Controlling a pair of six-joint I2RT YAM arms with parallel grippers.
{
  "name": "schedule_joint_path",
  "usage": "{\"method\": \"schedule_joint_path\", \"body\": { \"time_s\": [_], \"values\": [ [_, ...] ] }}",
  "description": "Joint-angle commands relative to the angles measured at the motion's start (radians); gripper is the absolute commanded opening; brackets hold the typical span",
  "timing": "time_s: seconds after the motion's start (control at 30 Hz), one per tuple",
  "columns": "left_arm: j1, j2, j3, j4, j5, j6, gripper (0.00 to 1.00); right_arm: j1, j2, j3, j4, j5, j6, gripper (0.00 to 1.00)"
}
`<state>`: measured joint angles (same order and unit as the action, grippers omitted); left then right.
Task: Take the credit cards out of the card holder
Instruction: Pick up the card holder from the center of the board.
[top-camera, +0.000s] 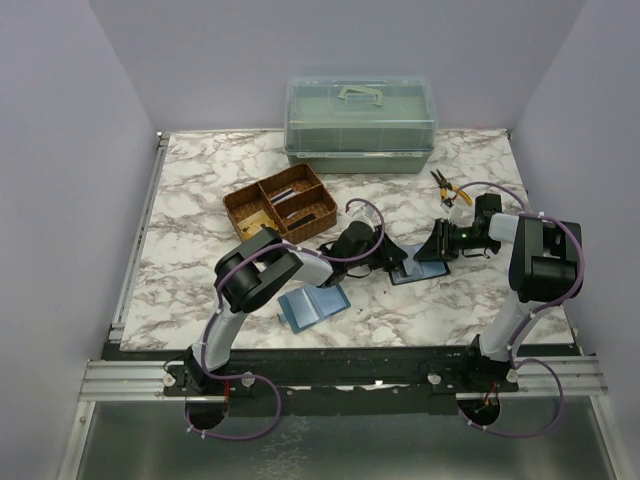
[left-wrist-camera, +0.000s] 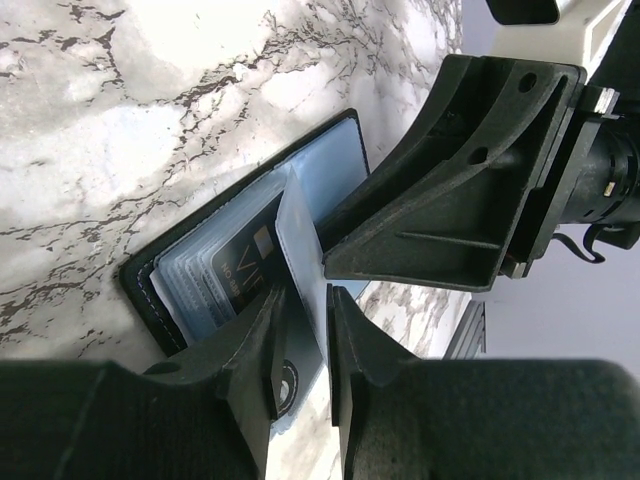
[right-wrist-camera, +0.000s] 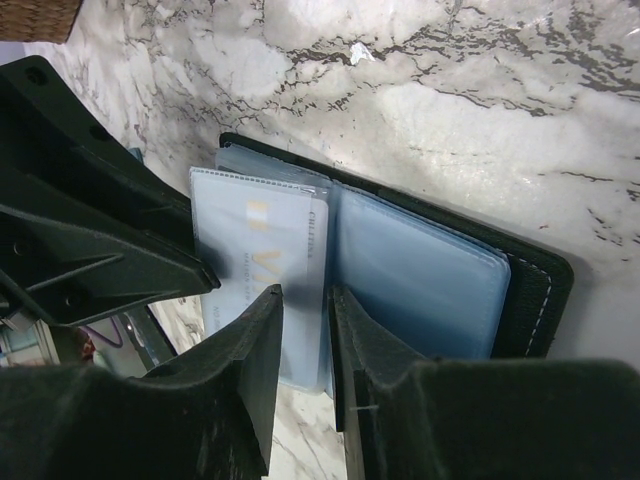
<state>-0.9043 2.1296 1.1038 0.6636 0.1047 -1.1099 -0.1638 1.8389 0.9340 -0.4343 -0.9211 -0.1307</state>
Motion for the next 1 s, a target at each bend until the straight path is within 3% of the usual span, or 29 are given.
{"method": "schedule_joint_path", "body": {
  "time_s": [0.0,0.77,0.97],
  "values": [
    [0.001,0.039,0.023,-0.021,0.004,0.021,0.28,-0.004,0.019,0.008,0.011,0.050,-0.023,0.32],
    [0.000,0.033,0.033,-0.018,0.020,0.010,0.26,-0.004,0.016,0.007,0.010,0.043,-0.026,0.32],
    [0.001,0.036,0.026,-0.018,0.025,0.005,0.14,-0.005,0.017,0.008,0.008,0.044,-0.029,0.33]
  ]
}}
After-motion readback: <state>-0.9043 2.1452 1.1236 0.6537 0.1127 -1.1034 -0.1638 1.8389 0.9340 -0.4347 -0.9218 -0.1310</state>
